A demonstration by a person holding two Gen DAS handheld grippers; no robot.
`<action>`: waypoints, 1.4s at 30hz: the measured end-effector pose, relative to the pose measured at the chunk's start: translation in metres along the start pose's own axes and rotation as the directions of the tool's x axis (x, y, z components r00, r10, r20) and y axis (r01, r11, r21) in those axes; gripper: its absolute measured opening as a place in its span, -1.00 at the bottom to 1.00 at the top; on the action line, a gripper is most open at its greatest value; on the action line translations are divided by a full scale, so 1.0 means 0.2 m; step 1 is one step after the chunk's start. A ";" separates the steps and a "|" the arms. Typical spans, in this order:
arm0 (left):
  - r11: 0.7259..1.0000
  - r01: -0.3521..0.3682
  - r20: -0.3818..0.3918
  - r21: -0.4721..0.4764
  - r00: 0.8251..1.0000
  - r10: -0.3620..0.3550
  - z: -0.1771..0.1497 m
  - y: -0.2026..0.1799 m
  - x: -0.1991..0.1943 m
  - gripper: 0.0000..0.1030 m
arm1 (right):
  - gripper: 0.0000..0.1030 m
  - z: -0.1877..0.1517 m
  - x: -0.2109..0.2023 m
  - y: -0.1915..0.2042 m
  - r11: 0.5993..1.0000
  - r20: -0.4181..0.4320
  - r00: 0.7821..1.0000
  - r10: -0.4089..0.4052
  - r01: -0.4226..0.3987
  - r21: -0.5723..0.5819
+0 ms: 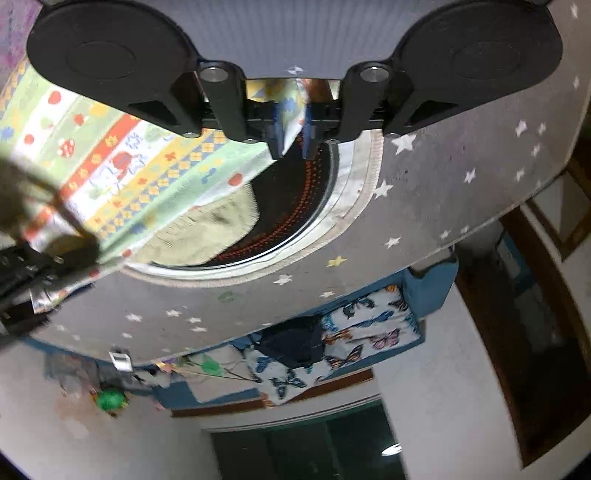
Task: Fold clothes
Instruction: 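Lower the folded garment onto the table with both grippers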
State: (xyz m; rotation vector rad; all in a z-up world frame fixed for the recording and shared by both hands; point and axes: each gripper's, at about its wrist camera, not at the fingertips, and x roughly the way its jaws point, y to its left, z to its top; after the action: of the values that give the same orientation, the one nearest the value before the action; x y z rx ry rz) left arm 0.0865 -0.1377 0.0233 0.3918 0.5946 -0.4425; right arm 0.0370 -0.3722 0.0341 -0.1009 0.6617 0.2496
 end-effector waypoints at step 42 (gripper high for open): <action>0.958 0.127 -0.002 -0.257 0.991 -0.132 0.03 -0.12 -0.11 -0.34 | -0.55 -0.03 0.04 0.17 0.994 0.031 0.997 0.071 -0.073 0.080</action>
State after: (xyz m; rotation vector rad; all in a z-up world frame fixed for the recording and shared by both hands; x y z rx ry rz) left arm 0.0608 -0.1551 0.0346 0.1103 0.6900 -0.4807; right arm 0.0310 -0.3393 0.0239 0.0042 0.6478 0.2925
